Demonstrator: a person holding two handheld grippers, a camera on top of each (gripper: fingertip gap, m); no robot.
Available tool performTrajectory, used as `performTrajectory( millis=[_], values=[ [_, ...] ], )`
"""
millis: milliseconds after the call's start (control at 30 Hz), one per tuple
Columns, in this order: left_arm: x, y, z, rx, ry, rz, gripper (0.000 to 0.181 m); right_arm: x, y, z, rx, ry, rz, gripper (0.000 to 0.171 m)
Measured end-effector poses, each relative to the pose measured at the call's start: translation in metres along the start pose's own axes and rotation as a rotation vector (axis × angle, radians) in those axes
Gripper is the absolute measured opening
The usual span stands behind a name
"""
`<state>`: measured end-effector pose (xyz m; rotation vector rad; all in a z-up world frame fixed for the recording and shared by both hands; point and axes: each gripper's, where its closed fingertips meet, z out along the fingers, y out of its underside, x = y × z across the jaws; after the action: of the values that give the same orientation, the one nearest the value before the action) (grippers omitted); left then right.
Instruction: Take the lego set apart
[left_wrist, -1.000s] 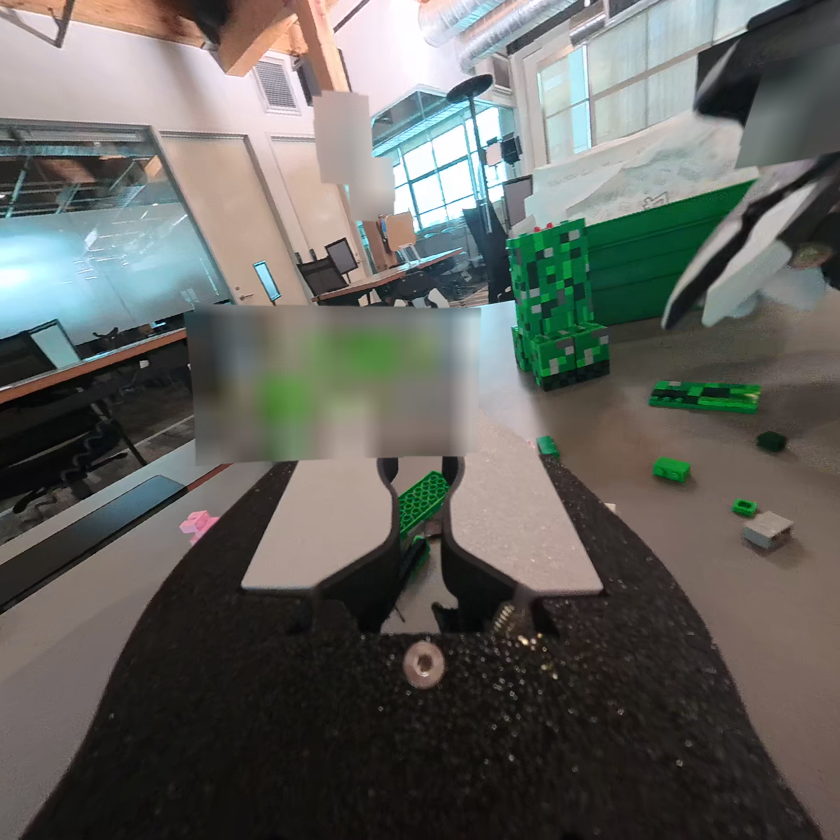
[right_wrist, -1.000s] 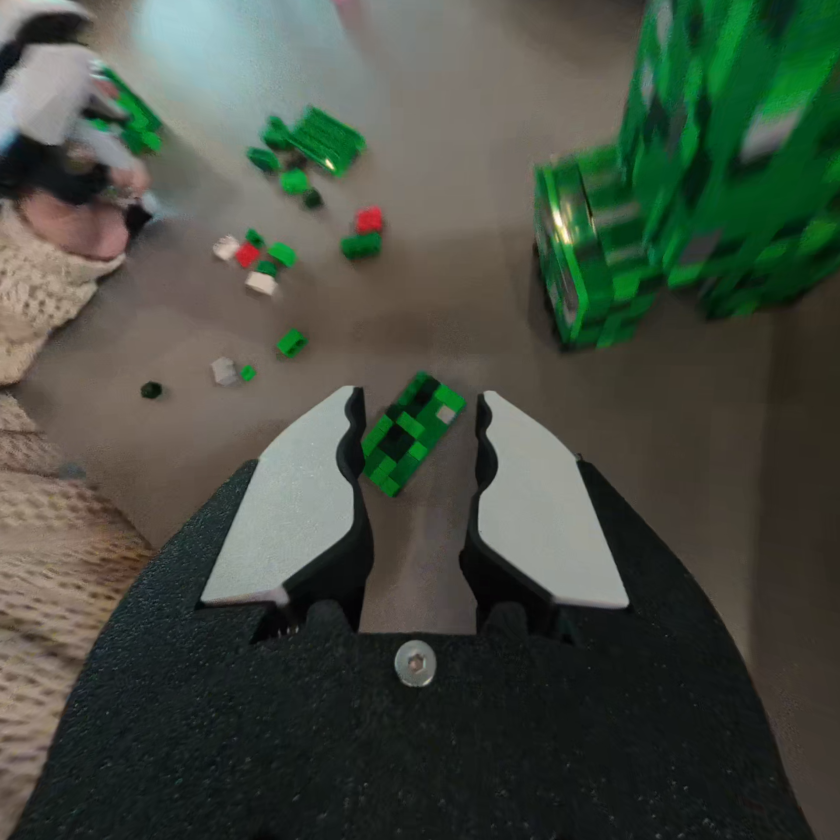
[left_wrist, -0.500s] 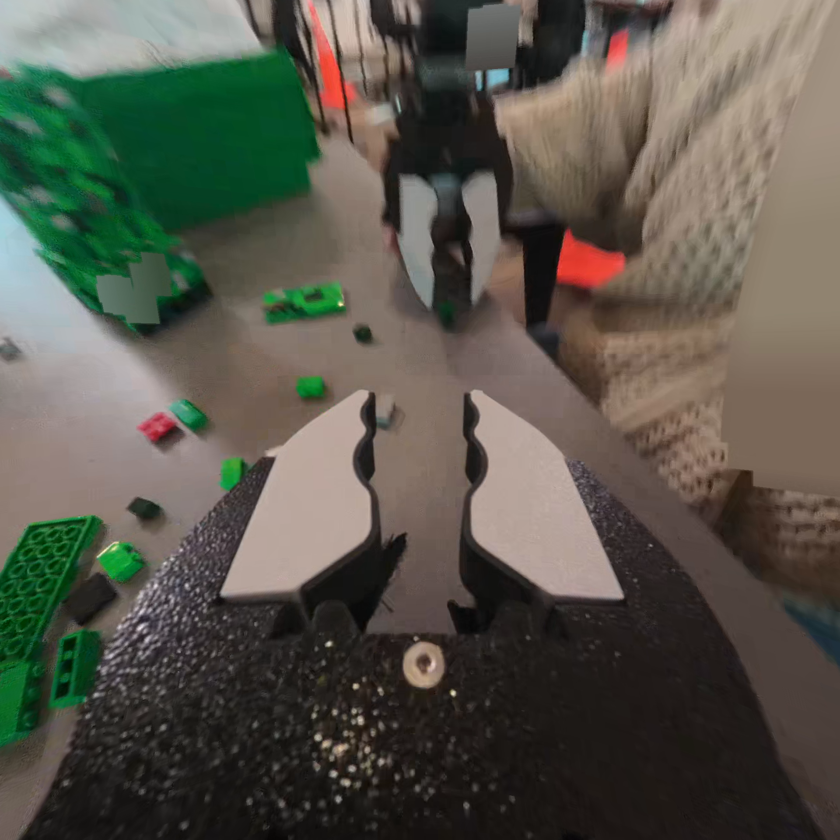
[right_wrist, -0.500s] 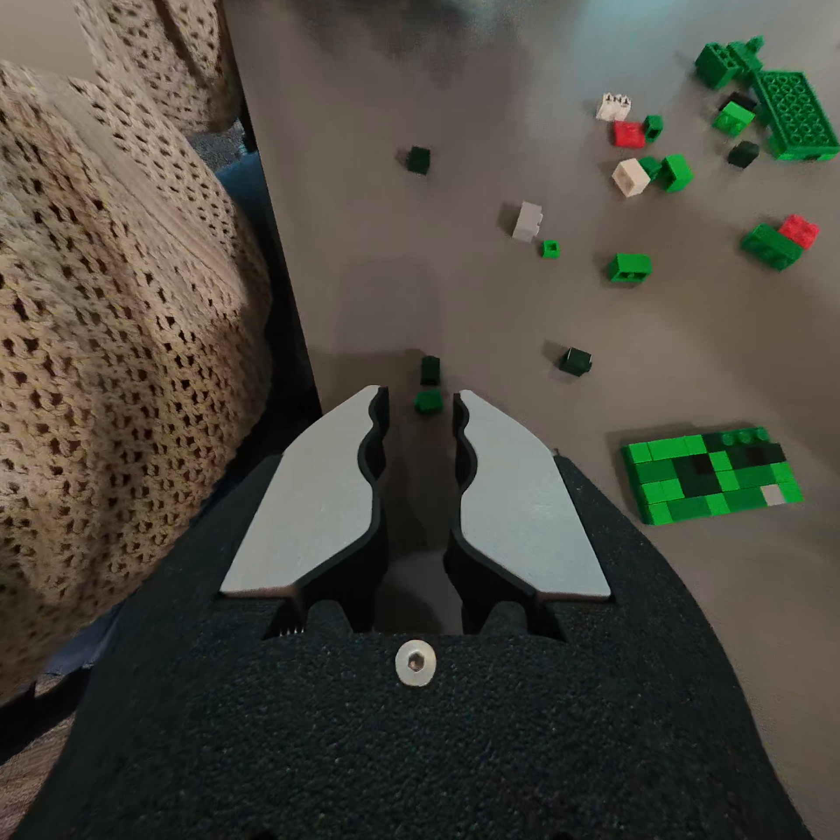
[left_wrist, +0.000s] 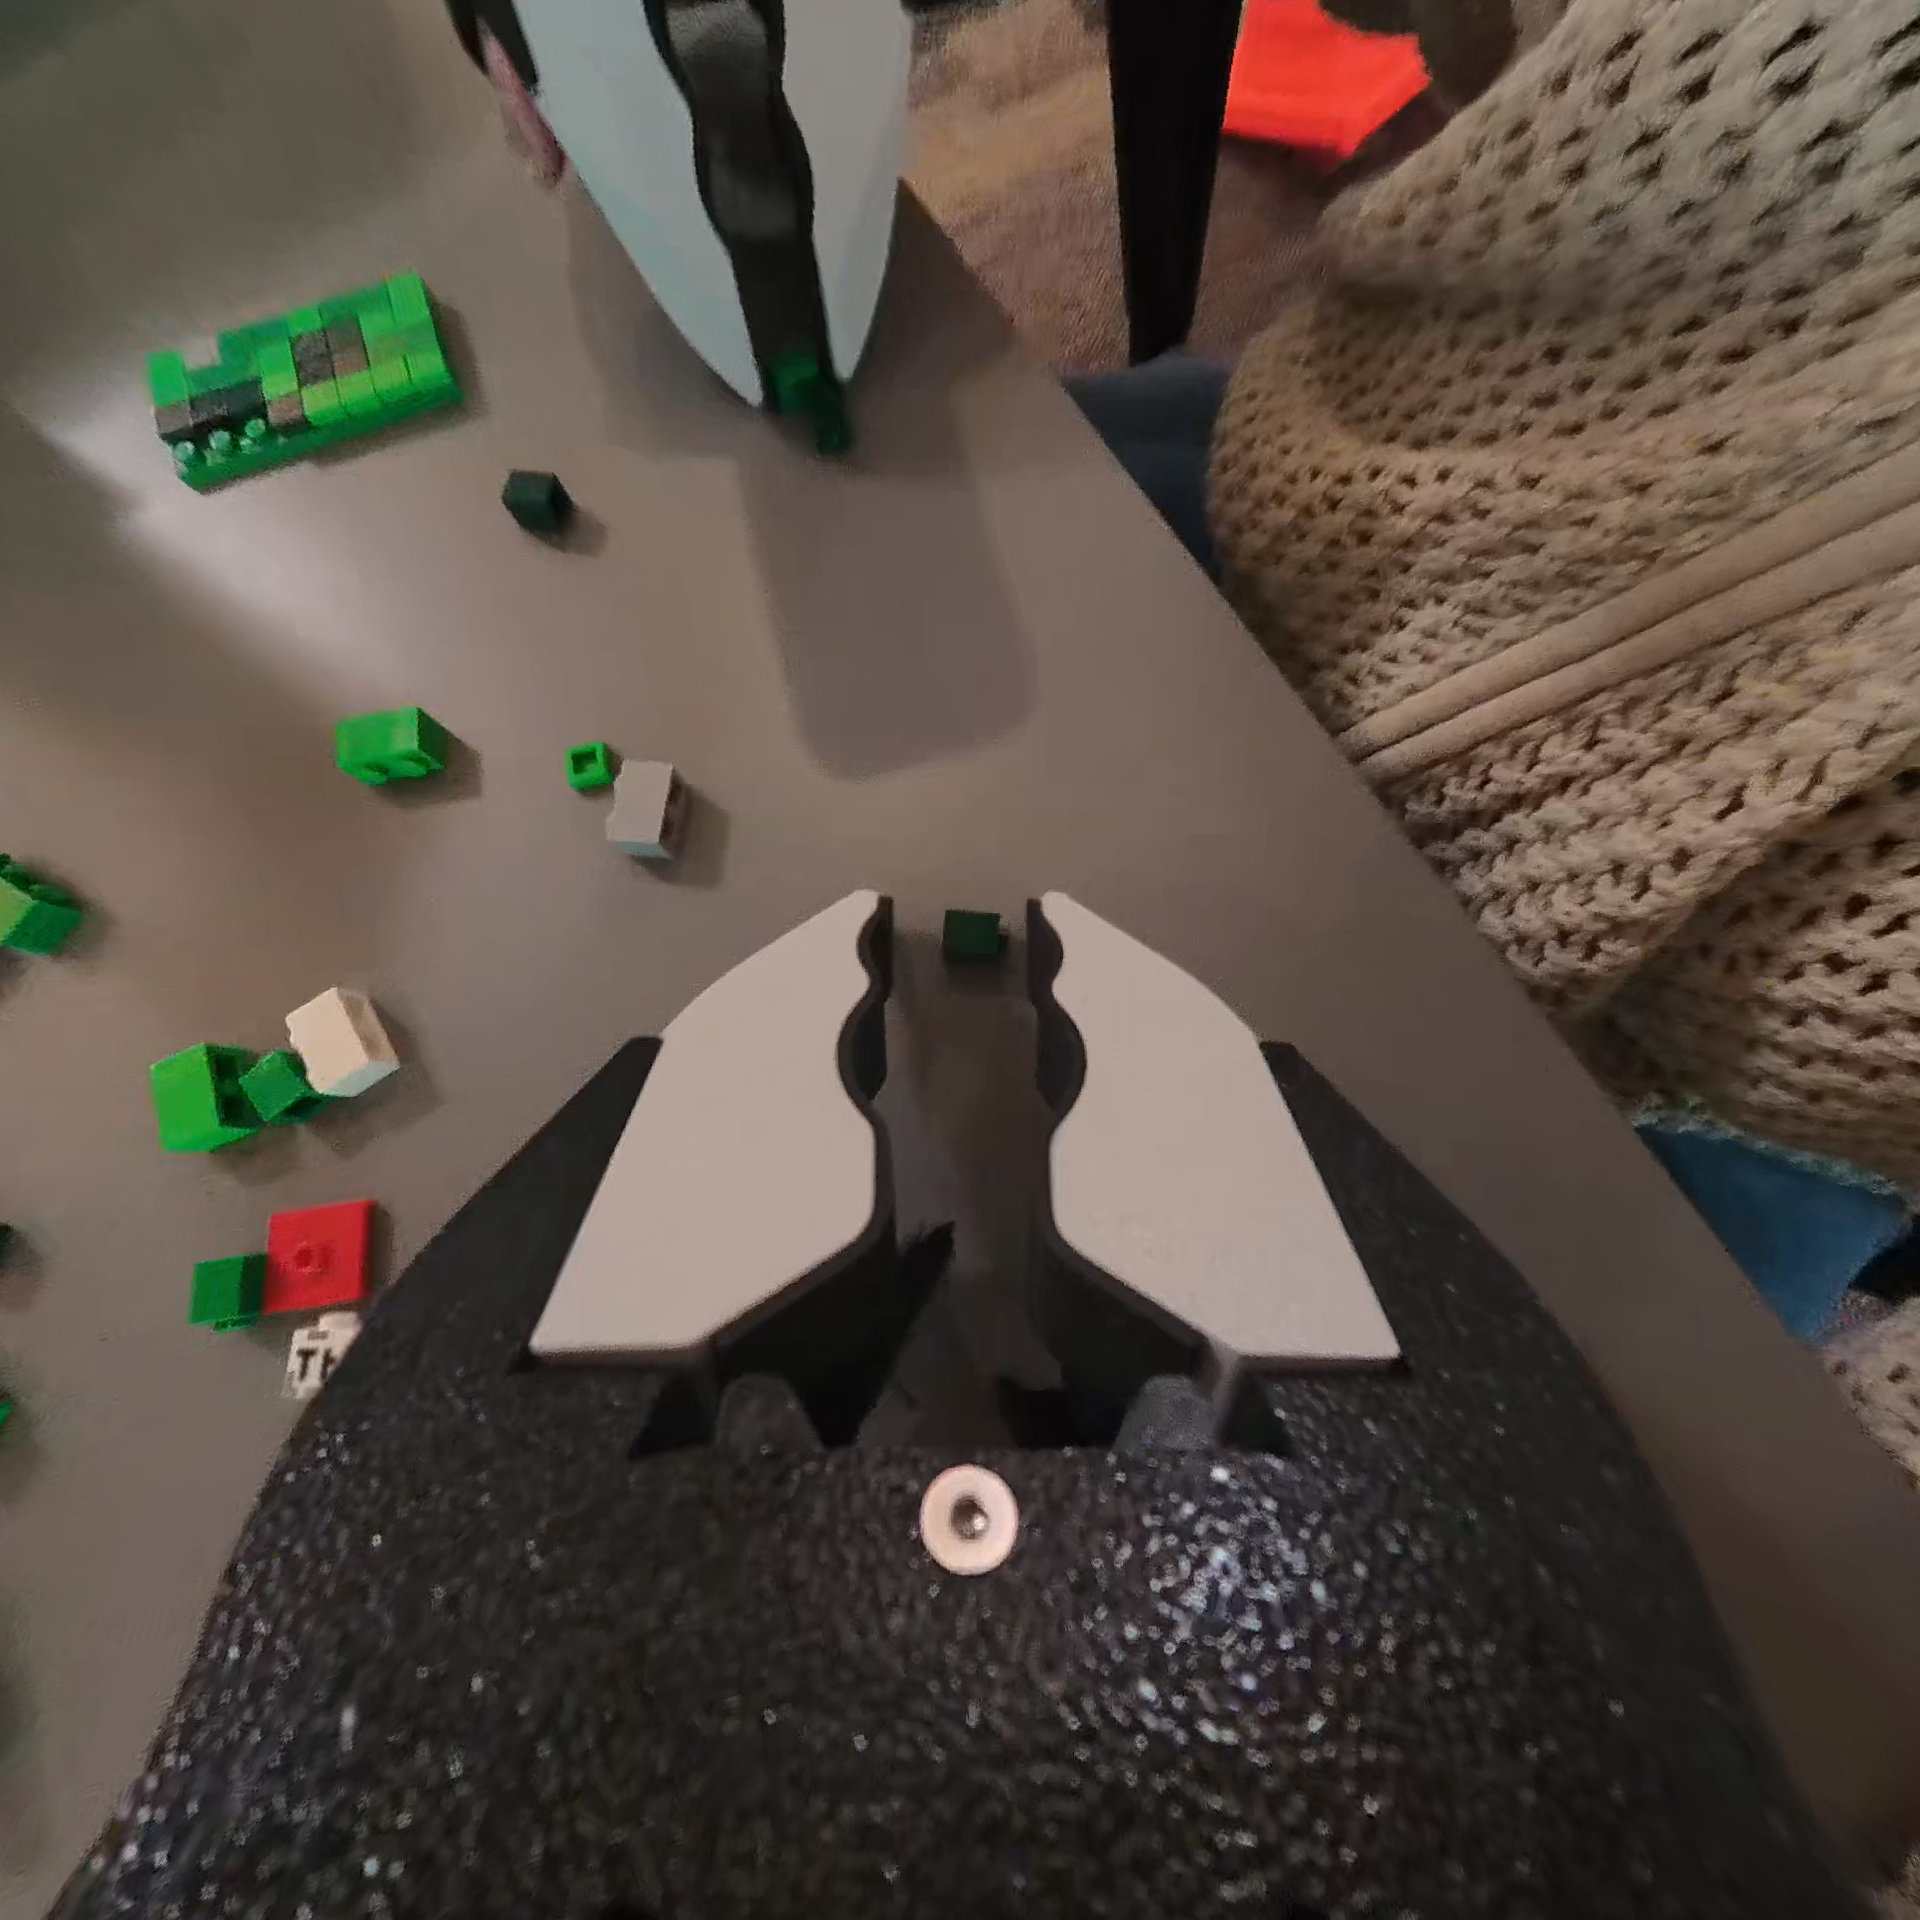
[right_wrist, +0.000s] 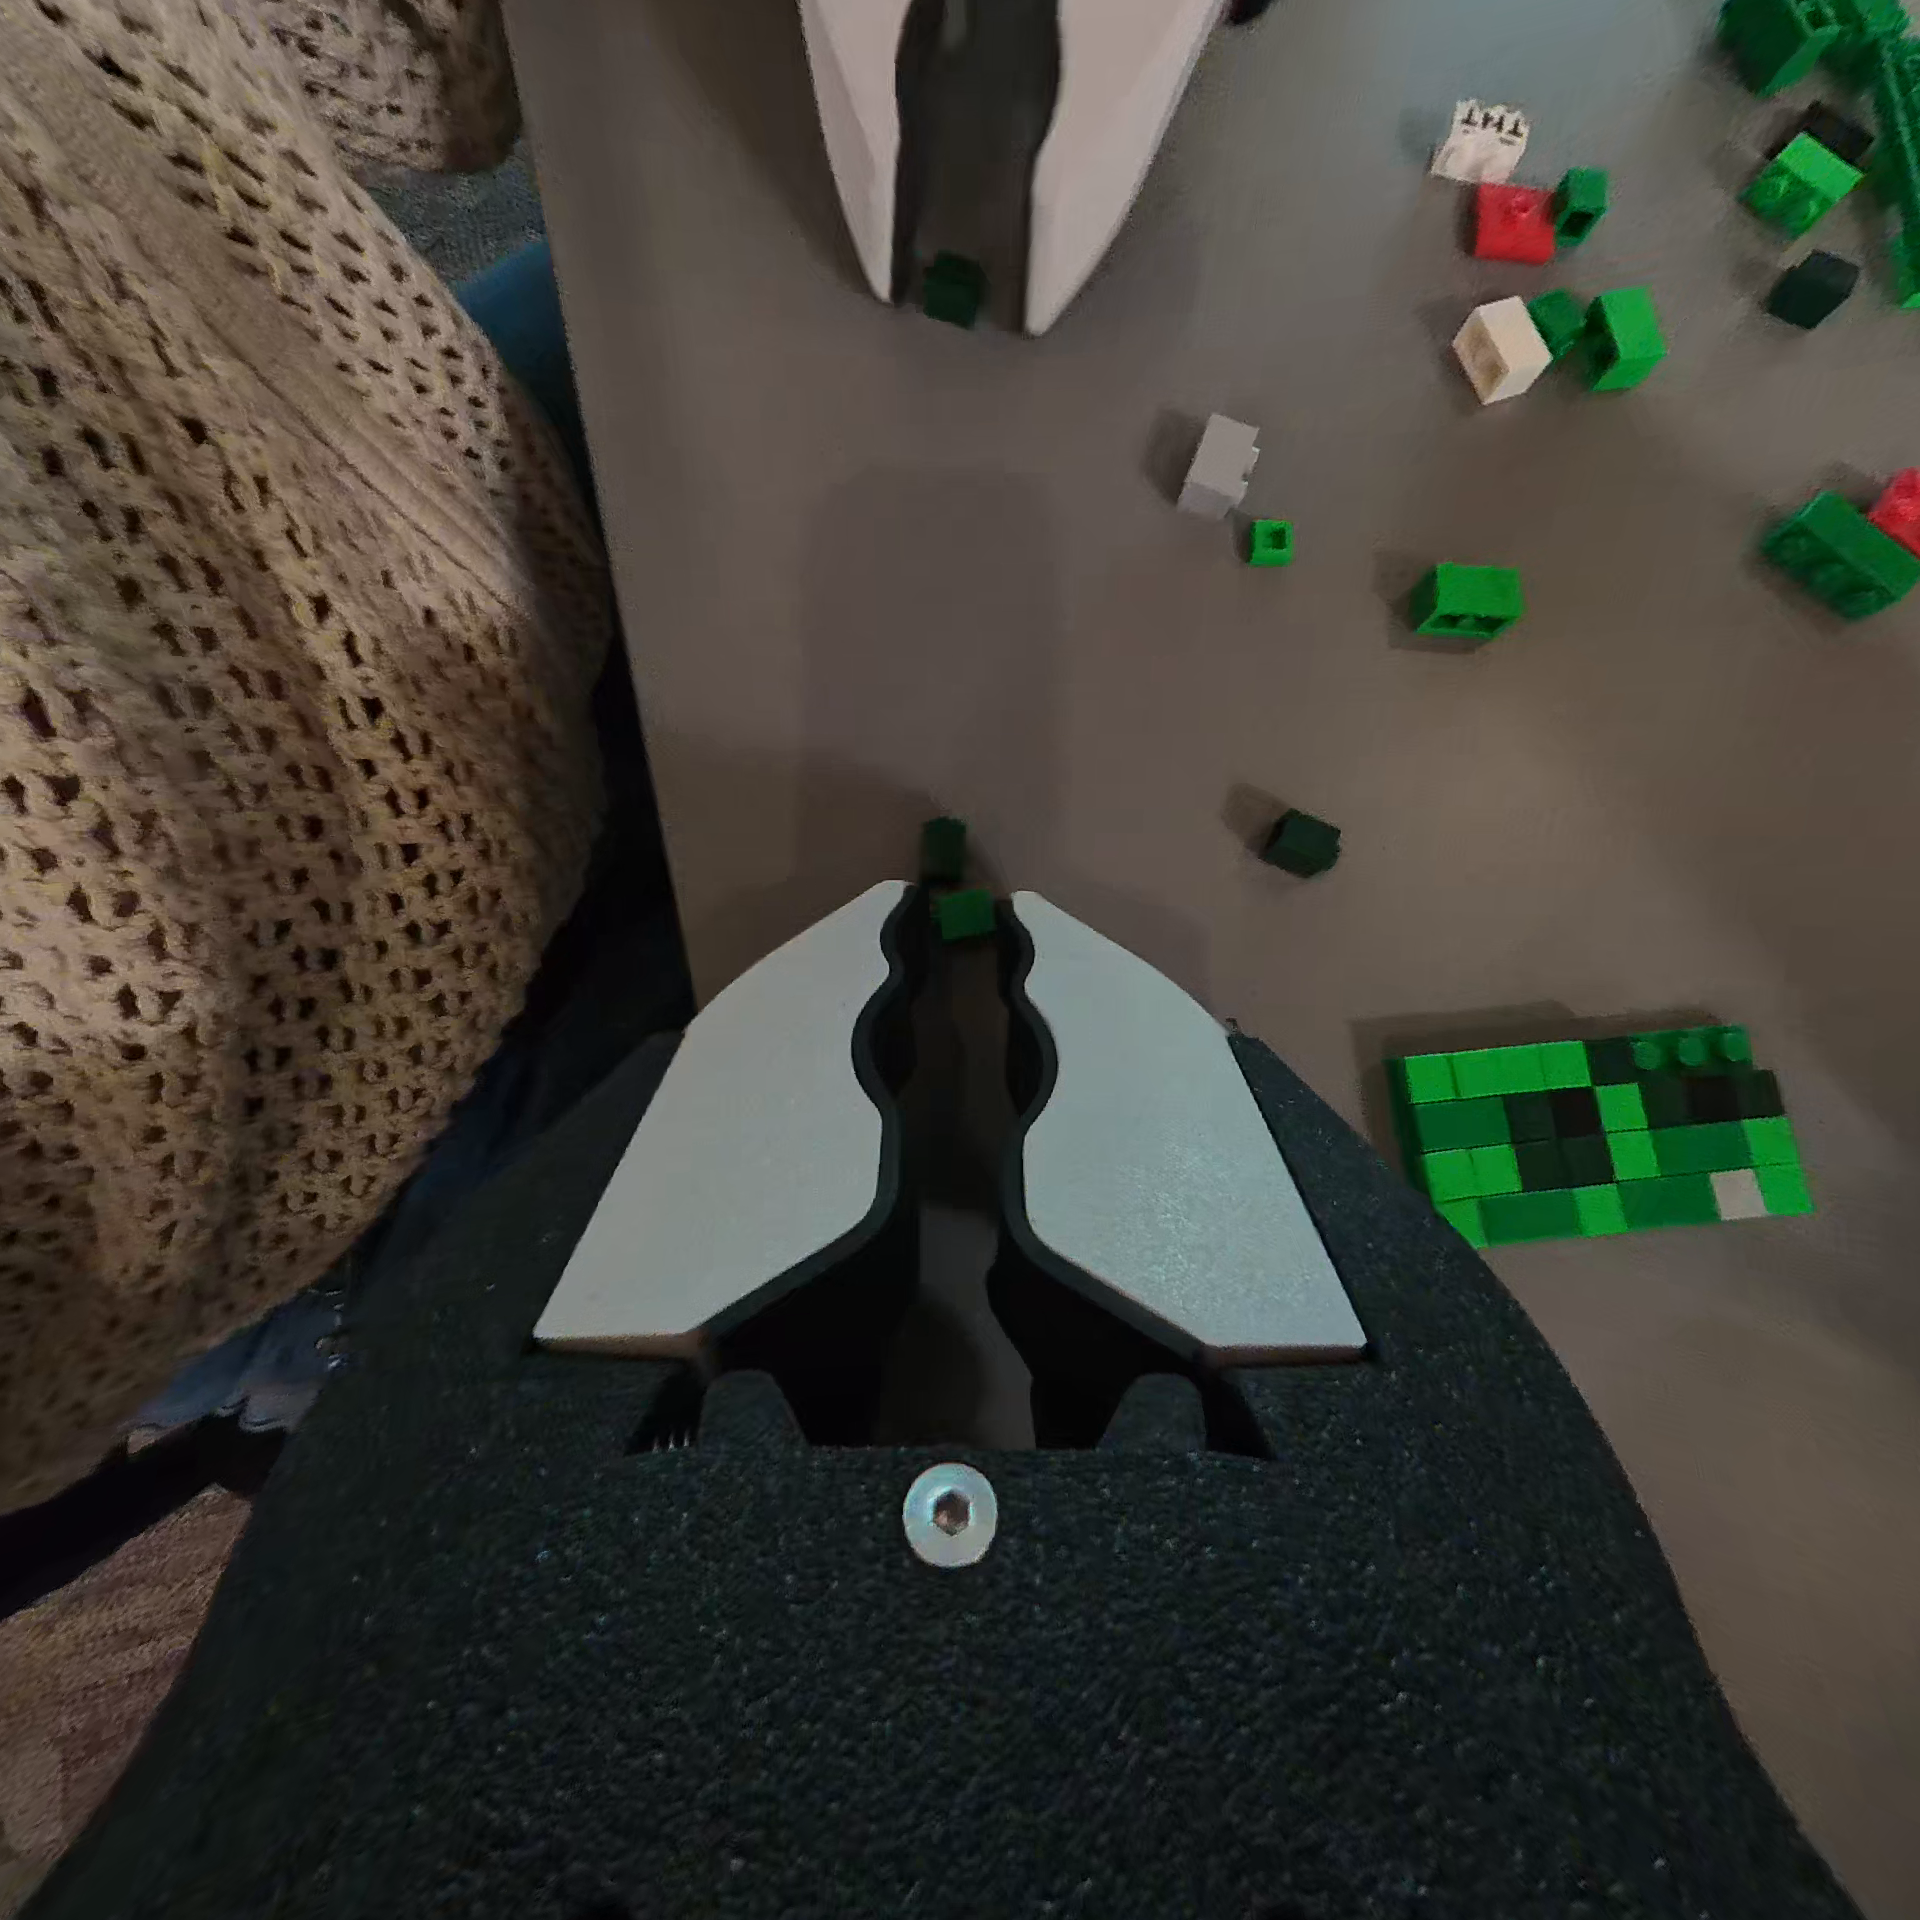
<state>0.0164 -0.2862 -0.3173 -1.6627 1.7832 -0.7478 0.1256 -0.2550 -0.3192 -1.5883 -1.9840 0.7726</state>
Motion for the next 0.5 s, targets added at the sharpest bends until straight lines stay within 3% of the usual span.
performTrajectory(
  millis=[167, 300, 367, 467, 500],
  values=[
    [-0.004, 0.002, 0.001, -0.008, -0.018, 0.004, 0.011, 0.046, -0.031, 0.009, 0.071, 0.147, 0.019, 0.011],
    [-0.041, 0.013, -0.013, -0.035, -0.249, -0.030, 0.010, 0.088, -0.042, 0.024, 0.013, 0.270, -0.006, 0.011],
    [-0.063, 0.020, -0.025, -0.040, -0.377, -0.074, 0.010, 0.100, -0.047, 0.030, 0.008, 0.277, -0.004, 0.012],
    [-0.069, 0.030, -0.029, -0.032, -0.377, -0.154, 0.010, 0.103, -0.058, 0.028, 0.059, 0.234, -0.012, 0.014],
    [-0.069, 0.030, -0.029, -0.016, -0.364, -0.177, 0.011, 0.102, -0.060, 0.024, 0.080, 0.213, -0.011, 0.023]
  ],
)
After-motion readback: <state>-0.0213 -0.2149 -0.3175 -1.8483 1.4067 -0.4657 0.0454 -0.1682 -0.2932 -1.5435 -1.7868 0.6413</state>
